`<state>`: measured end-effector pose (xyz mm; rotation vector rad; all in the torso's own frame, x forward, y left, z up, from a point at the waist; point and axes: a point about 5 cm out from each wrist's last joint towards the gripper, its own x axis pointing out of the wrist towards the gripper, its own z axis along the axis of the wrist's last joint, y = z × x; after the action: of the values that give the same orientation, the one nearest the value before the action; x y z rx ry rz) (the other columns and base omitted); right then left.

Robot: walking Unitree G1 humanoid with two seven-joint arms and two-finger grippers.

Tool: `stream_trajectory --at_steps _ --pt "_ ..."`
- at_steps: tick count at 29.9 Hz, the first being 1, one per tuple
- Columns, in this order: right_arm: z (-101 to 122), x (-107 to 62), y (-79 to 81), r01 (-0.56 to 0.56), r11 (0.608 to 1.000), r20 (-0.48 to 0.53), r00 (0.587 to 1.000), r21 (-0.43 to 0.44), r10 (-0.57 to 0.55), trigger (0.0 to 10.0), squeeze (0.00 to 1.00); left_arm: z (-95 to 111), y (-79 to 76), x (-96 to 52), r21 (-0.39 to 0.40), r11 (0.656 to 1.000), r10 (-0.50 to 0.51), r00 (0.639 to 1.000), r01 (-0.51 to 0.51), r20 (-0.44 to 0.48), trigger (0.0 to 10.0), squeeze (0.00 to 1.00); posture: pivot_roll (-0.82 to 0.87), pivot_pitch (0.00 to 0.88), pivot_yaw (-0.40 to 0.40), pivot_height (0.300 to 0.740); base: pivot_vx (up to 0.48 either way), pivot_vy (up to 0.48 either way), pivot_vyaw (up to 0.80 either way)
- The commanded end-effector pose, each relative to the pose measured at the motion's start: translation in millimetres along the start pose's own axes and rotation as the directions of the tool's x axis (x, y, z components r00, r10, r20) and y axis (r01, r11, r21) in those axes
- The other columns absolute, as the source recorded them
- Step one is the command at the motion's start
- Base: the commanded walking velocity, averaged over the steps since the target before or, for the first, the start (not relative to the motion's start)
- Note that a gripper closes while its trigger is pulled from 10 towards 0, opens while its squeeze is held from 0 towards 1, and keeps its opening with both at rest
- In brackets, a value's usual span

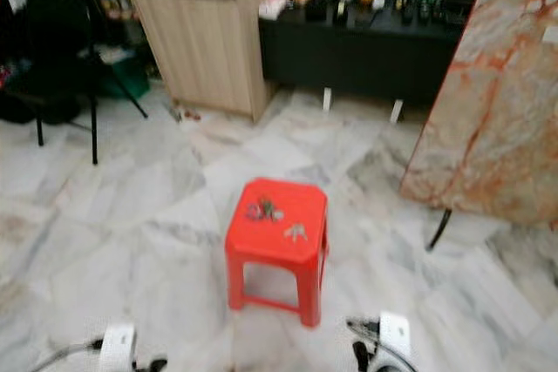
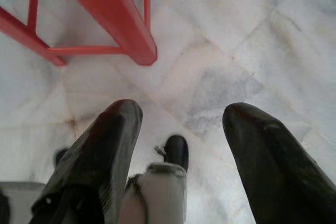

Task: Hang keys on a hook

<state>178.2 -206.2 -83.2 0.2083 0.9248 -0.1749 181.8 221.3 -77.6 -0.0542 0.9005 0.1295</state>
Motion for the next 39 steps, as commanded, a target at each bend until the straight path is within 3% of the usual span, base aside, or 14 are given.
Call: stream_trajectory --at_steps 1,19,39 --pt "1.1 1.3 8.0 -0.018 1.000 0.003 1.000 0.011 0.018 10.0 0.00 -9.7 9.1 -3.1 0.002 1.000 0.027 0.999 -0.027 -0.034 10.0 0.00 0.05 0.055 0.014 0.740 0.000 0.285 0.00" --pt "3.3 1.8 9.2 -0.019 1.000 0.011 1.000 0.022 0.018 10.0 0.00 -8.9 9.4 -3.0 0.002 1.000 0.028 0.999 -0.028 -0.031 10.0 0.00 0.06 0.042 0.015 0.740 0.000 0.270 0.00" --pt "7.1 2.6 11.0 -0.025 1.000 0.018 1.000 0.016 0.025 10.0 0.00 -5.8 6.3 -2.1 -0.026 1.000 0.011 1.000 -0.012 -0.011 10.0 0.00 0.06 0.045 0.010 0.740 0.000 0.000 0.00"
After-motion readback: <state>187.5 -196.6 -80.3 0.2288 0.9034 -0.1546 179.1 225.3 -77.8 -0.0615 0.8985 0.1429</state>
